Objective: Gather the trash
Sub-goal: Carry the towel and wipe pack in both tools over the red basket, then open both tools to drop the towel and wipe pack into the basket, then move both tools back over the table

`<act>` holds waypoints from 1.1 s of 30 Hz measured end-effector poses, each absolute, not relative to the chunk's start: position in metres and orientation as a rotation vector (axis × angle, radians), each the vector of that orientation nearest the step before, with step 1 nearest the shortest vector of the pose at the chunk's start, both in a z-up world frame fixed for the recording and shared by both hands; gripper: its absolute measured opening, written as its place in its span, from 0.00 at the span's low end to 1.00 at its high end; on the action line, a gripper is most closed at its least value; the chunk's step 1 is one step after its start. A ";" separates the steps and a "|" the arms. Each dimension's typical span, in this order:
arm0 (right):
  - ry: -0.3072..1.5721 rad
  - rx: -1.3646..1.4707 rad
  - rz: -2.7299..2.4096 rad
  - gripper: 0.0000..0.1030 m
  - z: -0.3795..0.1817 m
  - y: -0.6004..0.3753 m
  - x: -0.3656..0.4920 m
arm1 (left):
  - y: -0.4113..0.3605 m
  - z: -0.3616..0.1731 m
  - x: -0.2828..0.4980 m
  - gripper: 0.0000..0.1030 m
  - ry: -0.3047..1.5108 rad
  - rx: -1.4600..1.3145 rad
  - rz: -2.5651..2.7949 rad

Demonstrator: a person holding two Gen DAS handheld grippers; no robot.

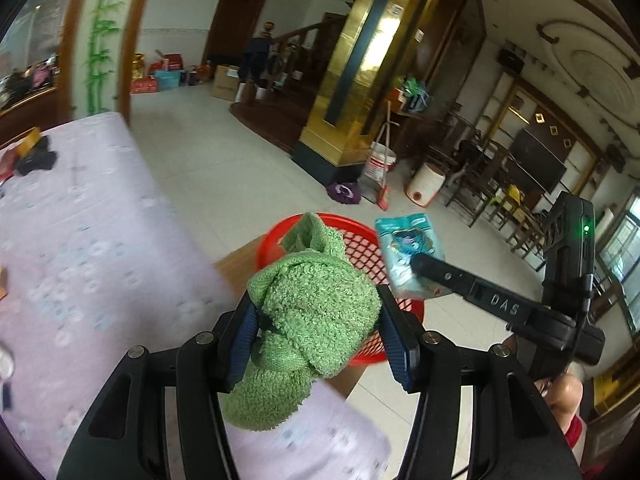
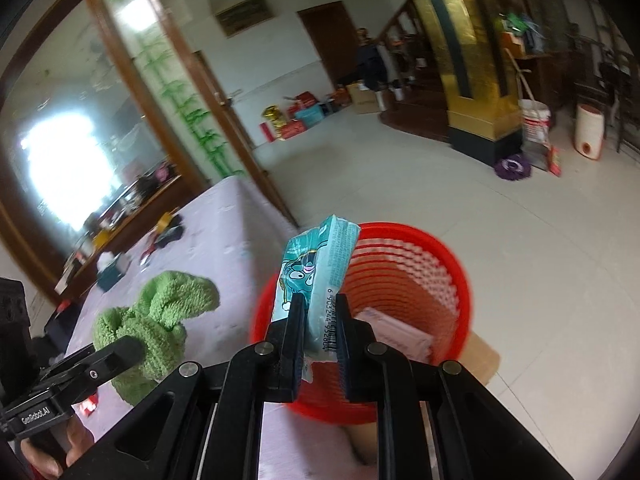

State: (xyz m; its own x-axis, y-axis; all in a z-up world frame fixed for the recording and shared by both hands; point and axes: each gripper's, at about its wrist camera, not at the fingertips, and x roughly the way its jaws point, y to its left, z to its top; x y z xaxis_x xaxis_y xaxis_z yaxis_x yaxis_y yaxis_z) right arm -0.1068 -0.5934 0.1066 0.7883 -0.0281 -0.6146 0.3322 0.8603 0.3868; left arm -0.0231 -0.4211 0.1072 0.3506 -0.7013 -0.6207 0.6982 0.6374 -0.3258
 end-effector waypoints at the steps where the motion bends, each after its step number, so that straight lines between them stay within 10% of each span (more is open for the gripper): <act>1: 0.642 0.510 -0.214 0.15 0.105 -0.599 -0.106 | -0.429 0.106 -0.022 0.54 0.807 -0.001 -0.908; 13: 0.630 0.507 -0.295 0.39 0.101 -0.629 -0.109 | -0.457 0.095 -0.004 0.67 0.846 -0.062 -0.931; 33: 0.682 0.434 0.064 0.42 0.115 -0.488 -0.086 | -0.269 0.120 -0.042 0.69 0.750 -0.059 -0.662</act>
State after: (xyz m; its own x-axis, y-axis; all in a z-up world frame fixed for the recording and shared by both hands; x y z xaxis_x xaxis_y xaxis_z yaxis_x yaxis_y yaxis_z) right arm -0.0862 -0.4882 0.1154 0.7777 0.1979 -0.5967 0.0827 0.9087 0.4091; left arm -0.0425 -0.2690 0.1197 0.5400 -0.5768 -0.6129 0.5359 0.7972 -0.2781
